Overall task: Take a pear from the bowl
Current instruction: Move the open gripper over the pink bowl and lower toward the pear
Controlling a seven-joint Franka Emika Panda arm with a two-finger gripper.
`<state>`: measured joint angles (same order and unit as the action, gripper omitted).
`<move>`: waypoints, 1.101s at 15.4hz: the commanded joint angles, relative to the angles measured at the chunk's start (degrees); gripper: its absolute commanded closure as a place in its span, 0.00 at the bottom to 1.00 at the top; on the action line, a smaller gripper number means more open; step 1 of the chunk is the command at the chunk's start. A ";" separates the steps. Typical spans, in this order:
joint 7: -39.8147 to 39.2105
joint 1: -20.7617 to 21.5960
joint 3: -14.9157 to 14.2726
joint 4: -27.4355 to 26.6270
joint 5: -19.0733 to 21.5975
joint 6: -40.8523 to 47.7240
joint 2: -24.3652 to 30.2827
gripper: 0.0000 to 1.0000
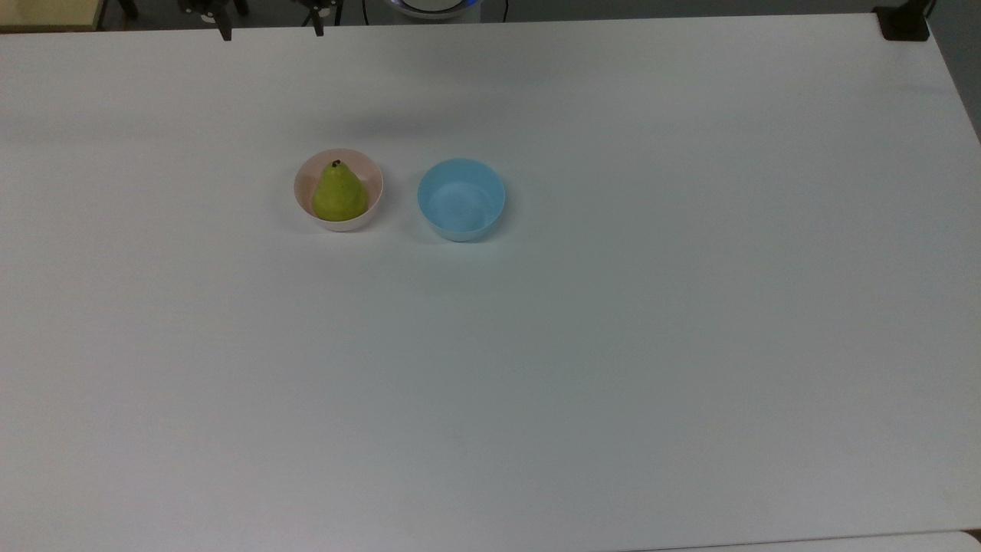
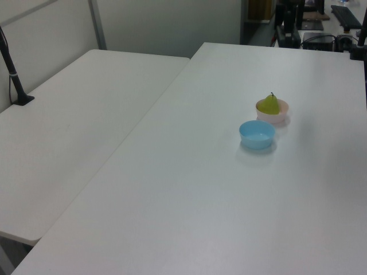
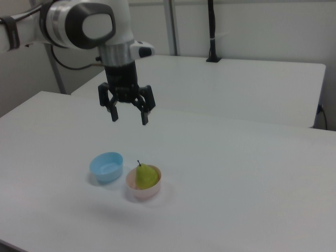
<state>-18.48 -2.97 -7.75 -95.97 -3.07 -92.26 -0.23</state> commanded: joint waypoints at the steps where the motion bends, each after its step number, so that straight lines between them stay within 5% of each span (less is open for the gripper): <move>1: -3.14 -0.89 -0.07 -6.85 0.96 -6.68 0.84 0.00; 10: -2.53 -0.10 0.10 -17.31 0.52 -20.92 -1.79 0.00; 17: -2.26 1.39 0.45 -18.55 0.52 -27.79 -7.41 0.04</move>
<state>-20.07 -2.54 -7.15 -113.61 -3.07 -117.12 -6.85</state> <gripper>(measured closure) 0.004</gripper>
